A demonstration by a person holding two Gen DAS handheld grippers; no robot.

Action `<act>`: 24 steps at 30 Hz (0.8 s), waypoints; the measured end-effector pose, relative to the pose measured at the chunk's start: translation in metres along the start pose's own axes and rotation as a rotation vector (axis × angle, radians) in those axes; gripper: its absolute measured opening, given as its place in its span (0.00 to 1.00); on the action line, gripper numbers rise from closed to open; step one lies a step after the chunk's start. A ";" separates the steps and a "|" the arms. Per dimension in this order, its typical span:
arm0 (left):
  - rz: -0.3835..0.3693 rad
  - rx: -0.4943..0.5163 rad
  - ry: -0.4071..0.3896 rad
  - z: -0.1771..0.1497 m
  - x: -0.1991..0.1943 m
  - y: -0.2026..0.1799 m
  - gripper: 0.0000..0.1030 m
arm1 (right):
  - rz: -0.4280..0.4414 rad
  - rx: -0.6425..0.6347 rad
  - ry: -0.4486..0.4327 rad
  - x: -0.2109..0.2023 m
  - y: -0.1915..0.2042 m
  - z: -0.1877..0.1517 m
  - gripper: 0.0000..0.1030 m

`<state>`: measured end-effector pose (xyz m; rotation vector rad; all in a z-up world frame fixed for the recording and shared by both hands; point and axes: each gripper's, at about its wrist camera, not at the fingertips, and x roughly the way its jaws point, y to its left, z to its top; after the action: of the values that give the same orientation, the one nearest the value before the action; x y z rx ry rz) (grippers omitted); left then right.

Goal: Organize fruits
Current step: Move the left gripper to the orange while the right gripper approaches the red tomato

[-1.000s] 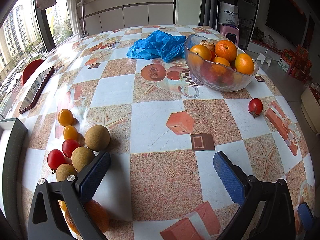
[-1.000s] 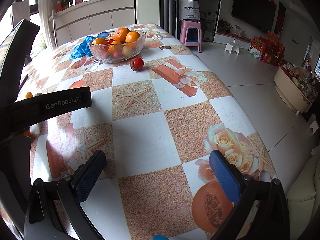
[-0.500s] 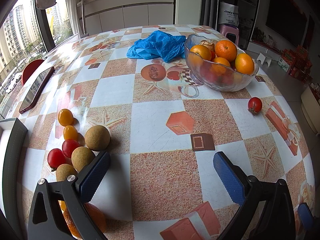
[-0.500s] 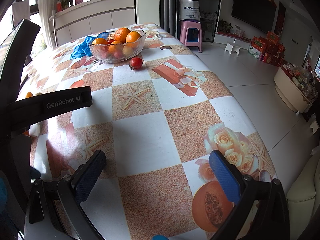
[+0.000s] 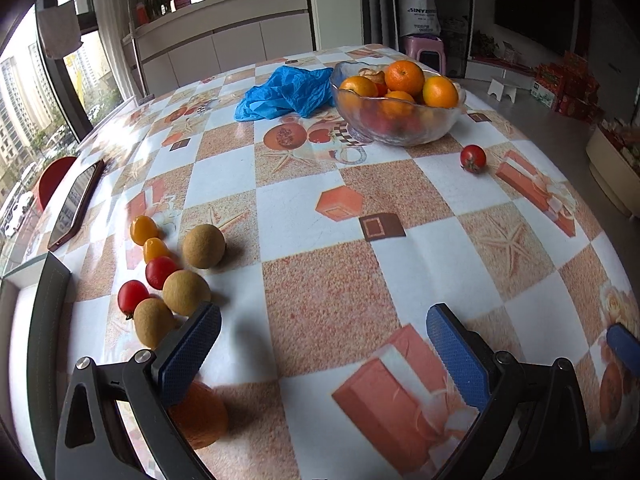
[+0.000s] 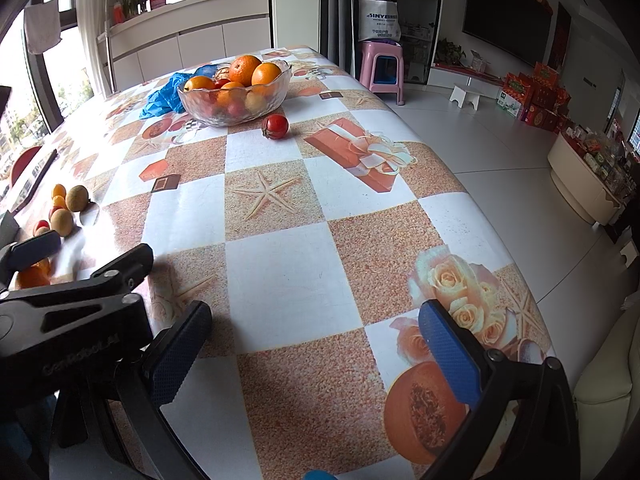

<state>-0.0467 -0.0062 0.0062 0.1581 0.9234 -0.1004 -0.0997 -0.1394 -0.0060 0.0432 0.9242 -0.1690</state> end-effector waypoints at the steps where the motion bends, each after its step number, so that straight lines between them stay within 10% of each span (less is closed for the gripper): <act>1: -0.002 0.013 -0.010 -0.004 -0.005 0.000 1.00 | 0.000 0.000 0.001 0.000 -0.001 0.001 1.00; 12: -0.024 -0.133 -0.129 -0.050 -0.065 0.077 1.00 | 0.004 0.001 0.002 -0.003 0.003 -0.001 1.00; 24: -0.011 -0.174 0.006 -0.073 -0.040 0.099 1.00 | 0.005 0.001 0.003 -0.003 0.003 -0.001 1.00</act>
<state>-0.1124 0.1048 0.0039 -0.0075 0.9347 -0.0295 -0.1017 -0.1359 -0.0049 0.0465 0.9266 -0.1648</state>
